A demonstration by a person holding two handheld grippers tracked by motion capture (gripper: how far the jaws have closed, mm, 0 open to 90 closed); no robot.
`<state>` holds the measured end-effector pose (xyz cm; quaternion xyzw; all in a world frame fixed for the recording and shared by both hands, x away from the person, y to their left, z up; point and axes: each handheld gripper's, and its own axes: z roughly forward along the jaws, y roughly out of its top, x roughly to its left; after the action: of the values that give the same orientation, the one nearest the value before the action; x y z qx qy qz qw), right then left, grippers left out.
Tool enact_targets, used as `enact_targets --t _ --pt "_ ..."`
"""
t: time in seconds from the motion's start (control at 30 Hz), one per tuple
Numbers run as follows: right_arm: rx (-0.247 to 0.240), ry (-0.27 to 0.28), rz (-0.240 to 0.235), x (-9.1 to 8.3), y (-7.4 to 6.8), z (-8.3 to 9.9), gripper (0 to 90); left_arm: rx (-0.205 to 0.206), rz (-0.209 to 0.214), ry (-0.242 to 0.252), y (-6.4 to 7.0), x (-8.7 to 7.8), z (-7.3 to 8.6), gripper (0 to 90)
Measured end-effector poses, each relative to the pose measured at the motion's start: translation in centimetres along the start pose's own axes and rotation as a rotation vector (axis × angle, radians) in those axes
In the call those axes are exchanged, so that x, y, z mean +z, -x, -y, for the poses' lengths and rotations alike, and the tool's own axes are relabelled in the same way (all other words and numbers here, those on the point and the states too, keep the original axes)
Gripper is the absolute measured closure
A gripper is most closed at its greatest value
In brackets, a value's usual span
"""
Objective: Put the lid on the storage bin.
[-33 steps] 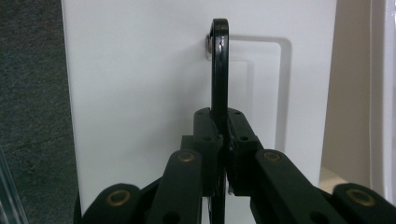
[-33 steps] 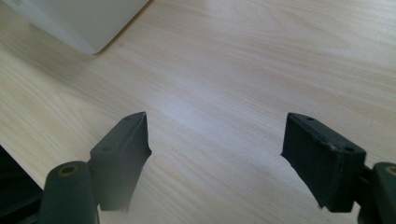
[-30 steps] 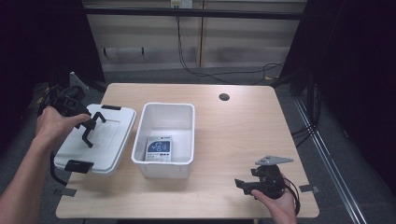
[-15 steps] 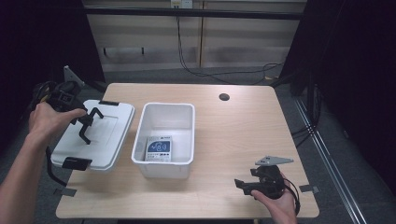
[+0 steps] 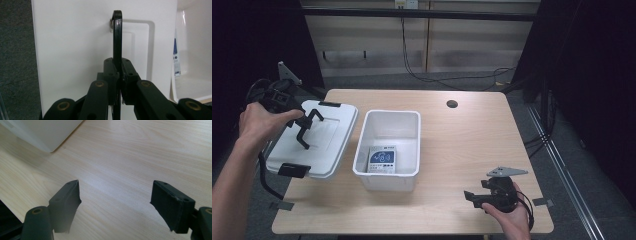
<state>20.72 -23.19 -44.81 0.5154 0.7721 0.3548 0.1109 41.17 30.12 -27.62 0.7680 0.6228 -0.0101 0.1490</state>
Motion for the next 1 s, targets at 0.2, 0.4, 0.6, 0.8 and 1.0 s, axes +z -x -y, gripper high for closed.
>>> enact_targets --t 0.2,0.4,0.6,0.8,1.0 --pt "-0.004 -0.001 -0.002 0.0 -0.1 0.0 22.7 0.002 -0.004 0.008 0.7 -0.8 -0.1 84.8" --pt "0.000 -0.002 -0.001 0.0 0.0 0.0 22.7 0.013 -0.005 0.023 1.8 -1.5 -0.3 84.9" --pt "0.002 -0.003 0.001 0.0 0.1 0.0 21.9 0.047 0.002 0.016 3.8 -1.7 -0.9 84.9" --pt "0.002 -0.007 0.000 0.1 0.0 0.0 21.9 0.079 0.011 0.032 6.9 -1.2 -1.6 84.9" --pt "0.004 -0.004 -0.002 0.0 0.1 0.0 21.8 0.076 -0.002 0.031 8.8 -0.8 -2.2 84.9"
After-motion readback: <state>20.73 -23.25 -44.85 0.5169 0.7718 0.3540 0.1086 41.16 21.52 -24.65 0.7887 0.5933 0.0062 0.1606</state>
